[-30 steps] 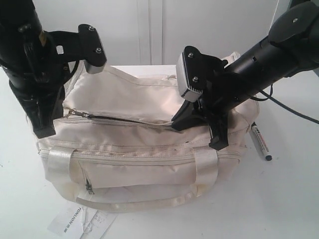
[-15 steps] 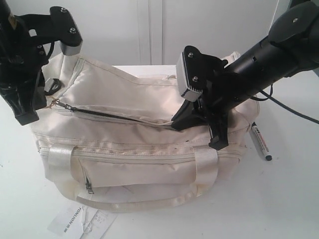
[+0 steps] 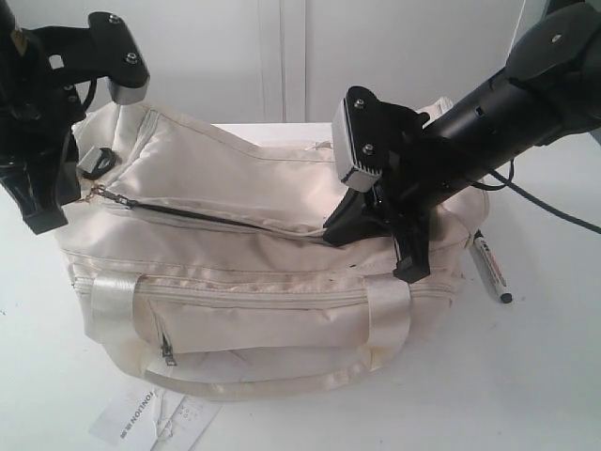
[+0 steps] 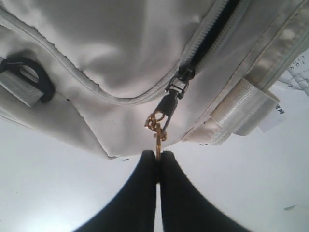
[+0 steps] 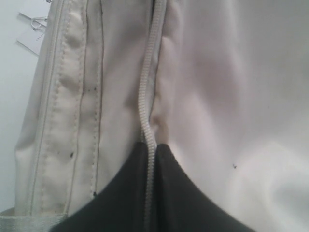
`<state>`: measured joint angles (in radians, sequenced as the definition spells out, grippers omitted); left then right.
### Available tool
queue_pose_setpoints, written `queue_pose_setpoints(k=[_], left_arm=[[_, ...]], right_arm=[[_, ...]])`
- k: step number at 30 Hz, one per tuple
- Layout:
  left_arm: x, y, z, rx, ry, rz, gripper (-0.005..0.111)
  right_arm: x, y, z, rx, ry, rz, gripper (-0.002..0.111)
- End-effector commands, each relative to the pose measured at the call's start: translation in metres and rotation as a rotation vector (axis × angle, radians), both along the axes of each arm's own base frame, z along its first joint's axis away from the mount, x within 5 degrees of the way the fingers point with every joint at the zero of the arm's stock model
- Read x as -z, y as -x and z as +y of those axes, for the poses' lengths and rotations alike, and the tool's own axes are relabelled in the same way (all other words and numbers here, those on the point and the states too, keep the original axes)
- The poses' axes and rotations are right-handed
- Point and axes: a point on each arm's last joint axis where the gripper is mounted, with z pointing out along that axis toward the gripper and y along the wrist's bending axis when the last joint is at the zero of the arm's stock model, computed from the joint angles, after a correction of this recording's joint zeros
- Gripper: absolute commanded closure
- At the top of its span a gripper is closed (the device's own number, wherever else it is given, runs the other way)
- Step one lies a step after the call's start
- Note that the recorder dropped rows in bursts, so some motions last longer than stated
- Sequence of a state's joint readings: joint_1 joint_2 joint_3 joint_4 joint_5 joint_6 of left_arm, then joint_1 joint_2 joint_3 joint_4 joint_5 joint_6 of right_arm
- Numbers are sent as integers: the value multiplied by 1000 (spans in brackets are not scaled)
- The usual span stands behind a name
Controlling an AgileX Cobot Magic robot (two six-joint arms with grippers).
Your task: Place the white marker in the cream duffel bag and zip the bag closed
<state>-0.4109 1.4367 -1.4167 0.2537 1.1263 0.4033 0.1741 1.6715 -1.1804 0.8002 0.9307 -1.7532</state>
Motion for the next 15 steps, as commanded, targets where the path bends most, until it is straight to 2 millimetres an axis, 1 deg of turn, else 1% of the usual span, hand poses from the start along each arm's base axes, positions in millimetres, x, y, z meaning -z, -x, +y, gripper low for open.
queue_pose_setpoints(k=[1,9,11,14,15], left_arm=[[-2,7,19,-70,-39,67,107],[-2,7,17,-56,1,87,107],[-2,7,17,-56,1,87,107],[-2,8,17,-56,7,89,107],[-2,8,16,-55,11,91,107]], right_arm=[[1,1,-4,0,31,-8,108],[1,0,-4,10,27,-15,108],[1,0,-4,10,24,-11,103],[-1,1,-1,13,-19,10,87],[-3,1,0,22,-40,14,79]])
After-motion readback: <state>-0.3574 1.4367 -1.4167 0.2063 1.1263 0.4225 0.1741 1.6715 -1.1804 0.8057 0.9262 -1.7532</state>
